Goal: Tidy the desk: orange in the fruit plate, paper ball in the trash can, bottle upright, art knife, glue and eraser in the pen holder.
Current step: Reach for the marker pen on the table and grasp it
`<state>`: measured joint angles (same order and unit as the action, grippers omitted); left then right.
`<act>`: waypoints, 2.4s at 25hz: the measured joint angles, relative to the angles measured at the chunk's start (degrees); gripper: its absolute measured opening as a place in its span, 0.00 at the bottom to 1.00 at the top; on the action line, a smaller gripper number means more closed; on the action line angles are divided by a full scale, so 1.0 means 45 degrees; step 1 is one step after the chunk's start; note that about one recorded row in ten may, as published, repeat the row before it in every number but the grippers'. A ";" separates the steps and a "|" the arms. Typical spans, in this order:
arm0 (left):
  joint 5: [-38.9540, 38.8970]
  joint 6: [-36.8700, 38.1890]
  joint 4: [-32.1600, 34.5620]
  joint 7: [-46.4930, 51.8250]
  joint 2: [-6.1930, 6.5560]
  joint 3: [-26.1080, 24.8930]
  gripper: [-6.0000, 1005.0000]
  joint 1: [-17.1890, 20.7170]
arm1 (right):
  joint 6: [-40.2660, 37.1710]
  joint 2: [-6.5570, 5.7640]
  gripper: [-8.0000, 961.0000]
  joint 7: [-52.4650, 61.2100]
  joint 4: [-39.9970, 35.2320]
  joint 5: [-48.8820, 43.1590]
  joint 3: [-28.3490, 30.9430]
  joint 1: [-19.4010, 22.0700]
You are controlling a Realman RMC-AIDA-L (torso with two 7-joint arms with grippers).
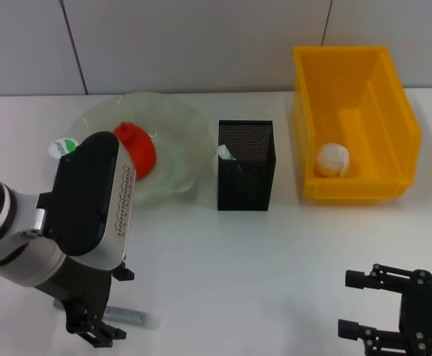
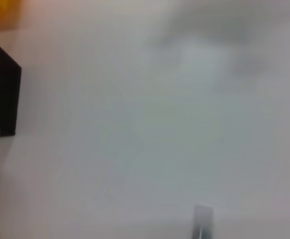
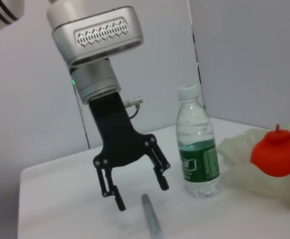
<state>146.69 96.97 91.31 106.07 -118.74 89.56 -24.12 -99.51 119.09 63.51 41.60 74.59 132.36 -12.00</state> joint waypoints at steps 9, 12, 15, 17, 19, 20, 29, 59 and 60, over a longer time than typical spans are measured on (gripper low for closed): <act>0.0389 -0.0275 -0.0709 -0.0113 0.0009 0.0146 0.75 -0.0364 | 0.0087 0.0001 0.76 0.0048 0.0014 -0.0021 0.0006 -0.0029; 0.0548 -0.0292 -0.0816 -0.0178 0.0009 0.0169 0.75 -0.0454 | 0.0094 0.0000 0.76 0.0055 0.0010 -0.0026 0.0045 -0.0026; 0.0722 -0.0260 -0.0876 -0.0190 0.0005 0.0289 0.75 -0.0554 | 0.0050 0.0001 0.77 0.0114 0.0016 -0.0032 0.0064 0.0001; 0.0795 -0.0201 -0.0938 -0.0187 -0.0006 0.0292 0.73 -0.0677 | 0.0056 0.0001 0.77 0.0123 0.0015 -0.0033 0.0042 -0.0002; 0.0803 -0.0182 -0.1074 -0.0187 -0.0020 0.0363 0.70 -0.0746 | 0.0072 0.0000 0.77 0.0130 0.0015 -0.0034 0.0018 -0.0021; 0.0811 -0.0193 -0.1223 -0.0187 -0.0030 0.0440 0.69 -0.0803 | 0.0085 0.0001 0.77 0.0134 0.0014 -0.0034 0.0010 -0.0040; 0.1124 -0.0452 -0.2129 -0.0204 -0.0061 0.0562 0.68 -0.1156 | 0.0113 0.0000 0.77 0.0141 -0.0042 -0.0035 0.0000 -0.0060; 0.1703 -0.0887 -0.2321 -0.0336 -0.0057 0.0751 0.43 -0.1163 | 0.0123 0.0000 0.77 0.0144 -0.0169 -0.0152 0.0000 -0.0105; 0.1702 -0.0903 -0.2324 -0.0335 -0.0057 0.0771 0.43 -0.1162 | 0.0122 0.0001 0.77 0.0144 -0.0189 -0.0152 0.0000 -0.0118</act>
<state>154.35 92.91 80.85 104.56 -119.00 93.03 -29.35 -98.96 119.09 64.16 40.75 73.91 132.36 -12.53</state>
